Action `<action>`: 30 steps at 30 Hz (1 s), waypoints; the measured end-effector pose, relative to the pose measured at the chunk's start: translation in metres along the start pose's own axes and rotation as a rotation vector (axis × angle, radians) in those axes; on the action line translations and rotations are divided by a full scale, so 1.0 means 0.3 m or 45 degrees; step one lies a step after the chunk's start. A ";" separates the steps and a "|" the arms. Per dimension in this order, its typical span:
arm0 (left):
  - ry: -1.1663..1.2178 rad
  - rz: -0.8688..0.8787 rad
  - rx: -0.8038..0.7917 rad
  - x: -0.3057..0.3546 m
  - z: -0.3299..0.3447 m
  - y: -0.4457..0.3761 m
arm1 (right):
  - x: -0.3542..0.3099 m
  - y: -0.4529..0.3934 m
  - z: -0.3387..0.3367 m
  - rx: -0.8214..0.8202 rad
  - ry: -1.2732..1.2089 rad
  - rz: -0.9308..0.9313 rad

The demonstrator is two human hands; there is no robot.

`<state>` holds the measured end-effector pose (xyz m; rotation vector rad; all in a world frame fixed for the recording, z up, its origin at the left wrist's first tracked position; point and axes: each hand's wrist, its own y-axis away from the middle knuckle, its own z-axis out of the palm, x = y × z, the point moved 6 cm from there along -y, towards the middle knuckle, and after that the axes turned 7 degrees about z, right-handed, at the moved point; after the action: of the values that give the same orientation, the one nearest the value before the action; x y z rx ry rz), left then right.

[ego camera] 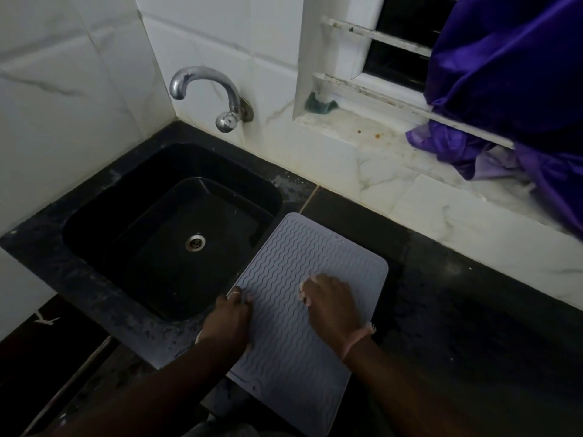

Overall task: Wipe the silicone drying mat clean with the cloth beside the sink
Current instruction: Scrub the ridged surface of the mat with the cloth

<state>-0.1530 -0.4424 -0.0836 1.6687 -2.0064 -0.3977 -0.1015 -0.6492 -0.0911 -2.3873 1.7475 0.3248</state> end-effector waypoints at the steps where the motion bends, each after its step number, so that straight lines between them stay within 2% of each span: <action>1: 0.002 -0.004 -0.001 0.002 0.001 0.001 | -0.055 0.052 0.007 -0.018 -0.028 -0.032; 6: -0.012 -0.001 0.027 0.008 -0.004 0.012 | -0.296 0.279 0.043 -0.178 -0.184 -0.261; 9: -0.017 -0.010 0.007 0.012 -0.001 0.015 | -0.257 0.262 0.020 -0.364 -0.512 -0.171; 12: -0.008 -0.026 -0.036 0.014 0.007 0.023 | -0.082 0.129 -0.035 -0.161 -0.507 0.094; 14: -0.013 -0.026 -0.062 0.015 0.015 0.035 | 0.059 0.018 -0.087 0.047 -0.286 0.249; 17: -0.015 -0.022 -0.072 0.017 0.019 0.048 | 0.224 -0.116 -0.126 0.114 0.031 0.424; 20: -0.022 -0.041 -0.055 0.019 0.021 0.053 | 0.183 -0.124 -0.089 -0.023 0.052 0.292; 23: -0.020 -0.058 -0.031 0.020 0.022 0.053 | 0.026 -0.008 -0.054 -0.016 0.062 0.119; 27: -0.025 -0.076 -0.022 0.016 0.022 0.048 | -0.145 0.188 -0.009 -0.047 -0.047 0.063; 30: -0.039 -0.083 0.020 0.029 0.014 0.056 | -0.225 0.290 0.011 -0.197 -0.165 0.039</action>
<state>-0.1705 -0.4478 -0.0768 1.7517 -1.9854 -0.4337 -0.2044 -0.6127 -0.0764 -2.3828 1.7612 0.6254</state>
